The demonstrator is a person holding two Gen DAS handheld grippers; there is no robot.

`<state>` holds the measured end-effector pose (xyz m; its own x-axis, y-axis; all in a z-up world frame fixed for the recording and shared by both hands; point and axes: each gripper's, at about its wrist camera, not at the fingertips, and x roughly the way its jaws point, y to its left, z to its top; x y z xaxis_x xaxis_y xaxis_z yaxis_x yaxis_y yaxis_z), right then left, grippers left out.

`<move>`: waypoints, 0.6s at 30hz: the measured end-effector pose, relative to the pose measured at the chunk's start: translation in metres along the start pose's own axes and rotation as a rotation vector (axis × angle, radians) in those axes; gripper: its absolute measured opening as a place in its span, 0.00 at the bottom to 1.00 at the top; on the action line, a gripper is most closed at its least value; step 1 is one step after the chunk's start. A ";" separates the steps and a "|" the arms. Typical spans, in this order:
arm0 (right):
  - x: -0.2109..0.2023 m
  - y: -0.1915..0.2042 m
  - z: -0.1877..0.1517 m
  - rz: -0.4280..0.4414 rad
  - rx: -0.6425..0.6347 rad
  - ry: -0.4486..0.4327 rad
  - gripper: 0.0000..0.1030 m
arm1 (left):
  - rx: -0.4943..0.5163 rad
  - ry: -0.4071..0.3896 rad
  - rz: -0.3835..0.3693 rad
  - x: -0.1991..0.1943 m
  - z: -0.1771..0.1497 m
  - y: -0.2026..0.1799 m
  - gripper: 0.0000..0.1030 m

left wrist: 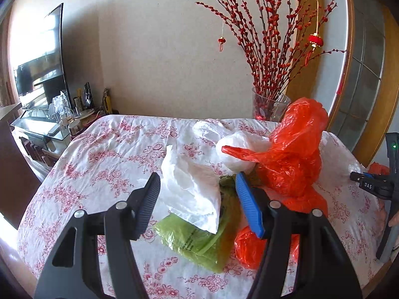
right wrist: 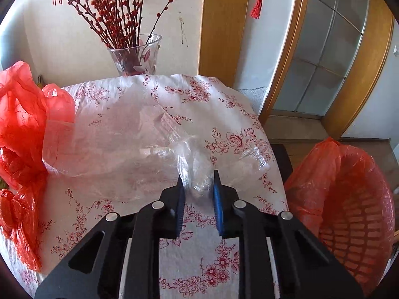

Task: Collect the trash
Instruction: 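Close the right tool on the clear plastic bag while the left tool reaches the white paper, then close the left tool on the white paper and lift it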

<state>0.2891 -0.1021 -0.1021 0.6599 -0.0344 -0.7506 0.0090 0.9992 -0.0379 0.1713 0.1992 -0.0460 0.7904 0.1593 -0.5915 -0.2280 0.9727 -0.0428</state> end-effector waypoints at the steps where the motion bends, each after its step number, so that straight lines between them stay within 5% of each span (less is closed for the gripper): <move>1: -0.003 -0.003 -0.002 0.004 0.011 -0.001 0.18 | -0.003 0.005 0.002 0.001 -0.001 0.003 0.60; 18: -0.035 -0.015 -0.026 0.003 0.062 -0.024 0.17 | -0.082 0.148 0.010 0.051 0.004 0.021 0.59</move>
<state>0.2462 -0.1168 -0.0926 0.6774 -0.0318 -0.7349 0.0528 0.9986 0.0054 0.2092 0.2282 -0.0744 0.6965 0.1367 -0.7044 -0.2860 0.9532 -0.0978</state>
